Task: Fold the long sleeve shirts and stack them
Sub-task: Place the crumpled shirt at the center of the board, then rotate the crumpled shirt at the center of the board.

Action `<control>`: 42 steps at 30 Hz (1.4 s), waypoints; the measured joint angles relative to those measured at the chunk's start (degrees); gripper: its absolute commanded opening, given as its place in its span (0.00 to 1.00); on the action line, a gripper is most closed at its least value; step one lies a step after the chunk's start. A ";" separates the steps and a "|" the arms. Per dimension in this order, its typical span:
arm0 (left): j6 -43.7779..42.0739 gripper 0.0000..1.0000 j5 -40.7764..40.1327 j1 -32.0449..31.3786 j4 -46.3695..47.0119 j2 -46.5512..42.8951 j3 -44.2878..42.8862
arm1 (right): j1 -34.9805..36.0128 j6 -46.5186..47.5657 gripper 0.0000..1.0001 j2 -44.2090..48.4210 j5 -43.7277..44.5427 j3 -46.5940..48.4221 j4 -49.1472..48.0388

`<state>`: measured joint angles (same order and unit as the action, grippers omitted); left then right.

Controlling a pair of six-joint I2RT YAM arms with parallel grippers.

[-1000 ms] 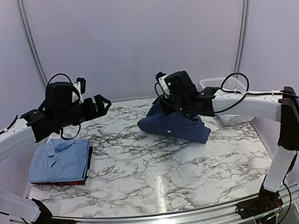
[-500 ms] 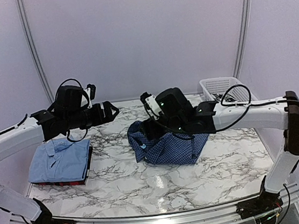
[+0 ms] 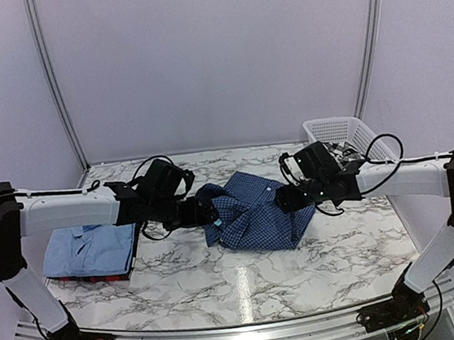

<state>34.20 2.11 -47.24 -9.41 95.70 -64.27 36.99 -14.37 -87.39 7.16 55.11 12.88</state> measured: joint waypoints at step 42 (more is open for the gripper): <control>6.03 0.00 -0.57 10.49 -0.83 19.30 -17.31 | 19.34 -4.31 0.00 -3.76 -16.37 1.14 -8.85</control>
<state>40.23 1.54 -36.75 -10.24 115.00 -81.58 56.34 -18.68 -91.15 -9.21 56.25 4.03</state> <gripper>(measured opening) 0.006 0.002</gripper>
